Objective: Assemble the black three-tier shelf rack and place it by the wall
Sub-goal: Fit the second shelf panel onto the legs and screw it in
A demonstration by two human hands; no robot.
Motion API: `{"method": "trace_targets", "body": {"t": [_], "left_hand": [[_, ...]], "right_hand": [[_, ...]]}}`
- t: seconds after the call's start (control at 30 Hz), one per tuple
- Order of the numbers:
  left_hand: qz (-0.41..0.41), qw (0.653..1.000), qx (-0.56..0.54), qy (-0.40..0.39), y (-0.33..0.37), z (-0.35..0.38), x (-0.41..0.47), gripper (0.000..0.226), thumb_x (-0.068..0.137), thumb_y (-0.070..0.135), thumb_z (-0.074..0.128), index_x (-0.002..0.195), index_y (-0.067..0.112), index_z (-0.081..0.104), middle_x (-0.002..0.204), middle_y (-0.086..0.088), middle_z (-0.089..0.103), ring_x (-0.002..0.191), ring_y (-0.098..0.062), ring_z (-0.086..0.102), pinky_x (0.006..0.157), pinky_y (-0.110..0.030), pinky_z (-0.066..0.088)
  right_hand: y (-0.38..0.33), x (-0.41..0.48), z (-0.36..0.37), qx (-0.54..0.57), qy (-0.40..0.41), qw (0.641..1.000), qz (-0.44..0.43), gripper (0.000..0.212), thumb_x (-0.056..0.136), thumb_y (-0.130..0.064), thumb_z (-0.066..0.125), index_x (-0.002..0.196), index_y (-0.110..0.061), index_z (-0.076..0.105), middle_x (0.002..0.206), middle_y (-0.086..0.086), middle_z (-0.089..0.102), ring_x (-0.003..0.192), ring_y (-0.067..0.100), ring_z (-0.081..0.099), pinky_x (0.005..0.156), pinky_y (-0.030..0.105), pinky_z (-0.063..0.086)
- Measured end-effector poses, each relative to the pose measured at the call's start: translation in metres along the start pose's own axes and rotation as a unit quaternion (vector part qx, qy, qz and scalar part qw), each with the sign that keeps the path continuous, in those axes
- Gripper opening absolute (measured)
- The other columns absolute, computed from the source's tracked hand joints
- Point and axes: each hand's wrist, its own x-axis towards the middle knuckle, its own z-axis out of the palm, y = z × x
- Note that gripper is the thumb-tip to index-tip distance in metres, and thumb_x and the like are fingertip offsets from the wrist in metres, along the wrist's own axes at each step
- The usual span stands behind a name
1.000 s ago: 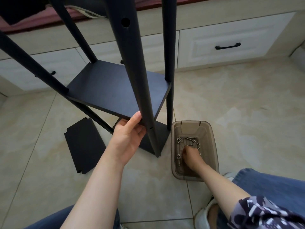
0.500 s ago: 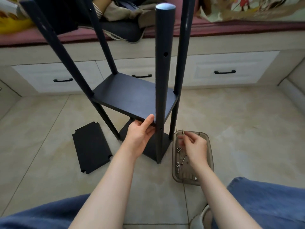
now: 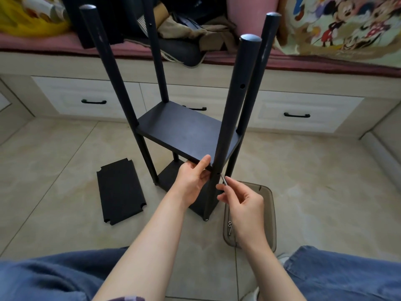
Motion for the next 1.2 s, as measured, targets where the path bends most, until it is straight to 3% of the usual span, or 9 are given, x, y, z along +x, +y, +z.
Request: {"method": "trace_targets", "body": {"t": [0.37, 0.53, 0.67, 0.83, 1.0, 1.2], "left_hand": [[-0.007, 1.0, 0.005, 0.003, -0.001, -0.001, 0.0, 0.053, 0.09, 0.032, 0.067, 0.13, -0.001, 0.058, 0.117, -0.016, 0.072, 0.111, -0.028, 0.071, 0.088, -0.029, 0.058], [-0.008, 0.999, 0.027, 0.015, -0.003, 0.0, 0.001, 0.059, 0.086, 0.037, 0.07, 0.132, 0.002, 0.057, 0.12, -0.017, 0.071, 0.112, -0.028, 0.07, 0.099, -0.036, 0.056], [-0.011, 1.0, 0.022, 0.014, -0.002, -0.001, 0.0, 0.059, 0.087, 0.037, 0.069, 0.132, 0.001, 0.056, 0.12, -0.017, 0.071, 0.112, -0.028, 0.071, 0.092, -0.031, 0.058], [-0.01, 1.0, 0.019, 0.011, -0.002, -0.001, 0.0, 0.06, 0.086, 0.038, 0.07, 0.131, 0.001, 0.057, 0.119, -0.018, 0.071, 0.112, -0.029, 0.071, 0.096, -0.035, 0.058], [-0.018, 0.999, 0.021, 0.02, -0.003, -0.001, 0.001, 0.059, 0.085, 0.041, 0.071, 0.128, 0.003, 0.059, 0.112, -0.013, 0.075, 0.108, -0.028, 0.072, 0.086, -0.028, 0.059], [-0.022, 0.999, 0.015, 0.023, -0.003, 0.0, 0.001, 0.058, 0.086, 0.039, 0.07, 0.13, 0.002, 0.058, 0.113, -0.013, 0.074, 0.107, -0.028, 0.072, 0.083, -0.027, 0.059]], "right_hand": [[0.005, 0.006, 0.006, 0.01, -0.01, 1.0, 0.014, 0.029, 0.095, -0.004, 0.063, 0.1, -0.032, 0.068, 0.086, -0.006, 0.077, 0.073, 0.014, 0.073, 0.079, 0.029, 0.059], [0.007, 0.005, 0.009, 0.016, -0.007, 1.0, 0.014, 0.022, 0.094, -0.005, 0.064, 0.111, -0.018, 0.069, 0.086, -0.006, 0.077, 0.073, 0.012, 0.073, 0.074, 0.016, 0.054], [0.006, 0.007, 0.01, 0.02, 0.003, 1.0, 0.006, 0.021, 0.095, -0.005, 0.063, 0.11, -0.019, 0.068, 0.086, -0.006, 0.077, 0.073, 0.012, 0.074, 0.073, 0.015, 0.054], [0.006, 0.011, 0.012, 0.01, 0.002, 1.0, 0.017, 0.019, 0.095, -0.007, 0.063, 0.11, -0.017, 0.07, 0.086, -0.007, 0.077, 0.075, 0.011, 0.074, 0.079, 0.021, 0.056], [0.006, 0.015, 0.014, 0.019, 0.003, 0.999, 0.028, 0.011, 0.095, -0.01, 0.064, 0.103, -0.016, 0.066, 0.085, -0.007, 0.077, 0.076, 0.012, 0.074, 0.079, 0.021, 0.056], [0.004, 0.019, 0.011, 0.033, 0.013, 0.999, 0.034, 0.009, 0.086, -0.007, 0.074, 0.09, -0.014, 0.069, 0.079, -0.001, 0.076, 0.073, 0.014, 0.074, 0.07, 0.018, 0.055]]}}
